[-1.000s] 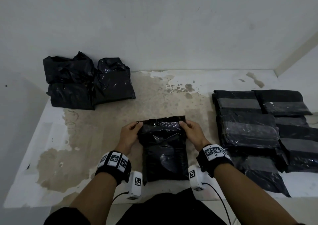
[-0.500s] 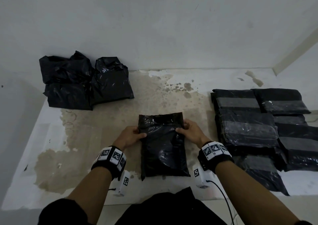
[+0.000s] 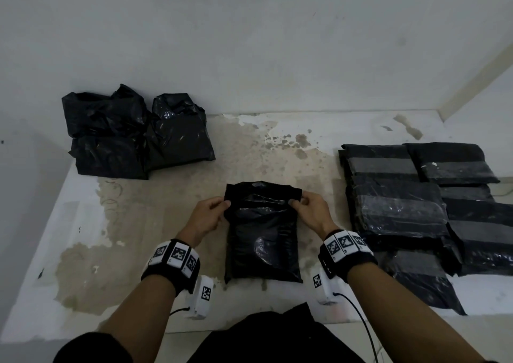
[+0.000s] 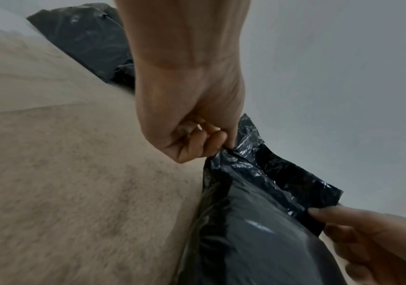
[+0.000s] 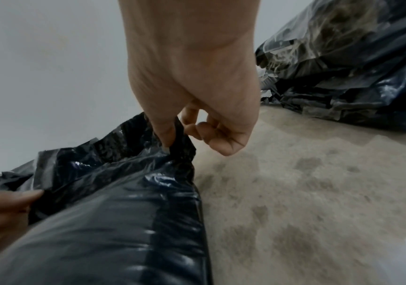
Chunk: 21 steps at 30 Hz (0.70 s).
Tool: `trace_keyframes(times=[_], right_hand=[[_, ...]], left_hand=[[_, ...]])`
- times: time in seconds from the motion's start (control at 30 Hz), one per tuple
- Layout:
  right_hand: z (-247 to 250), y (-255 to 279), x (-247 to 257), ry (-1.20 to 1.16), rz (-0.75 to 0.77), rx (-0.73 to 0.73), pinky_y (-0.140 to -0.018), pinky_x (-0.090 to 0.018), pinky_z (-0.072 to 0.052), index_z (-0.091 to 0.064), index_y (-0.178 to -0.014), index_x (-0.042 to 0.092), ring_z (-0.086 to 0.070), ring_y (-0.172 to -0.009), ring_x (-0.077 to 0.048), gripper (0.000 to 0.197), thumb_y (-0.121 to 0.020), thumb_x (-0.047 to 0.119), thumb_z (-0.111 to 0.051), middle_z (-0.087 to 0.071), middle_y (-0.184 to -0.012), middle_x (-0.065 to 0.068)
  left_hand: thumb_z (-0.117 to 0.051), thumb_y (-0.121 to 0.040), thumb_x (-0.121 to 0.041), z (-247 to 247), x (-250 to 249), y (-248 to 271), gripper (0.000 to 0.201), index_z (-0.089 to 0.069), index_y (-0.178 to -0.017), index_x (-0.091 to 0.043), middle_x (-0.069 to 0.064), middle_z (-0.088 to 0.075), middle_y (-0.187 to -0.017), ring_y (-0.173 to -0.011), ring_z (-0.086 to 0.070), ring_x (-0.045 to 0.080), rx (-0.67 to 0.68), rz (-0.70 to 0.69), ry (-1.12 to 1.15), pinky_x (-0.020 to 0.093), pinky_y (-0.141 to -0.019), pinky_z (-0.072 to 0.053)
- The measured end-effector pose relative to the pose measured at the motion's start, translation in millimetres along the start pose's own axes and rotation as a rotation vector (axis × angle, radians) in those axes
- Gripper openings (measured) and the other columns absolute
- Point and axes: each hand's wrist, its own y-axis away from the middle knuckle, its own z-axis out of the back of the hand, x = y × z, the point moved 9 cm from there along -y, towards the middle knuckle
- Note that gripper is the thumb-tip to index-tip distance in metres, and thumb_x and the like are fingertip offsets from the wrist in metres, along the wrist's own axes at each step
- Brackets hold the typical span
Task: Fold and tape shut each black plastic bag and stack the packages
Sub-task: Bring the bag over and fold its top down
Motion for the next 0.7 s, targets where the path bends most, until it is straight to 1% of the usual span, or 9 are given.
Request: trace_keyframes(times=[0.07, 0.13, 0.23, 0.3, 0.4, 0.5, 0.57, 0.63, 0.7], right_hand=[[3, 0, 2, -0.043, -0.009, -0.017, -0.07, -0.028, -0.05, -0.074, -0.099, 0.022, -0.059, -0.067, -0.012, 0.007, -0.093, 0.022, -0.07, -0.063, -0.069, 0.0], [3, 3, 3, -0.167, -0.059, -0.003, -0.051, -0.02, -0.046, -0.073, -0.102, 0.013, -0.057, -0.05, -0.007, 0.009, -0.097, 0.015, -0.065, -0.065, -0.068, -0.005], [-5, 13, 2, -0.395, -0.157, 0.056, -0.038, -0.019, -0.039, -0.067, -0.101, 0.008, -0.054, -0.042, -0.009, 0.013, -0.101, 0.003, -0.055, -0.066, -0.077, -0.01], [-9, 17, -1, -0.417, -0.15, 0.083, -0.042, -0.02, -0.041, -0.069, -0.097, 0.009, -0.06, -0.051, -0.014, 0.019, -0.1, 0.001, -0.052, -0.068, -0.081, -0.009], [-9, 26, -6, -0.399, -0.129, 0.127, -0.049, -0.023, -0.046, -0.072, -0.096, 0.007, -0.066, -0.068, -0.019, 0.027, -0.102, 0.008, -0.046, -0.069, -0.083, -0.007], [-12, 33, -19, -0.544, -0.197, 0.208, -0.062, -0.03, -0.054, -0.077, -0.099, 0.007, -0.07, -0.085, -0.024, 0.045, -0.104, 0.02, -0.034, -0.076, -0.096, -0.008], [-15, 34, -25, -0.652, -0.241, 0.235, -0.07, -0.037, -0.057, -0.077, -0.101, 0.004, -0.069, -0.094, -0.028, 0.057, -0.105, 0.028, -0.026, -0.076, -0.109, -0.011], [-15, 36, -23, -0.639, -0.249, 0.239, -0.068, -0.036, -0.057, -0.075, -0.1, 0.005, -0.071, -0.086, -0.022, 0.052, -0.106, 0.035, -0.033, -0.076, -0.105, -0.009], [-16, 38, -15, -0.549, -0.206, 0.241, -0.062, -0.031, -0.058, -0.068, -0.099, 0.008, -0.07, -0.077, -0.015, 0.024, -0.103, 0.027, -0.054, -0.071, -0.097, -0.01]], left_hand=[[-0.056, -0.102, -0.019, 0, -2, 0, 0.018, -0.065, -0.089, -0.009, -0.006, -0.063, -0.058, -0.046, -0.05, 0.013, 0.012, 0.034, 0.03, 0.017, -0.04, -0.029], [-0.054, -0.103, -0.019, -2, -1, 2, 0.014, -0.064, -0.094, -0.014, 0.0, -0.076, -0.083, -0.057, -0.066, 0.009, 0.038, 0.09, 0.135, 0.017, -0.043, -0.033], [-0.049, -0.105, -0.013, -6, 0, 4, 0.014, -0.061, -0.098, -0.011, 0.011, -0.074, -0.106, -0.079, -0.075, 0.015, 0.069, 0.153, 0.318, 0.02, -0.057, -0.053], [-0.041, -0.106, -0.014, -5, 2, 8, 0.025, -0.065, -0.098, -0.009, 0.013, -0.073, -0.104, -0.082, -0.074, 0.018, 0.049, 0.198, 0.366, 0.026, -0.066, -0.057], [-0.035, -0.105, -0.026, 0, 8, 14, 0.045, -0.073, -0.092, -0.006, 0.009, -0.074, -0.091, -0.08, -0.07, 0.02, 0.004, 0.245, 0.364, 0.029, -0.07, -0.055], [-0.051, -0.103, -0.039, 5, 12, 16, 0.042, -0.075, -0.086, -0.009, 0.004, -0.073, -0.082, -0.075, -0.068, 0.017, -0.008, 0.208, 0.212, 0.027, -0.067, -0.052], [-0.062, -0.098, -0.036, 2, 11, 17, 0.03, -0.071, -0.085, -0.011, 0.004, -0.069, -0.083, -0.081, -0.064, 0.022, 0.03, 0.154, 0.13, 0.029, -0.069, -0.05], [-0.068, -0.095, -0.027, -2, 10, 17, 0.018, -0.066, -0.085, -0.012, 0.005, -0.065, -0.084, -0.086, -0.06, 0.023, 0.056, 0.128, 0.103, 0.031, -0.071, -0.049], [-0.072, -0.092, -0.022, -4, 8, 19, 0.013, -0.063, -0.09, -0.013, 0.006, -0.066, -0.089, -0.085, -0.062, 0.022, 0.051, 0.125, 0.077, 0.032, -0.07, -0.051]])
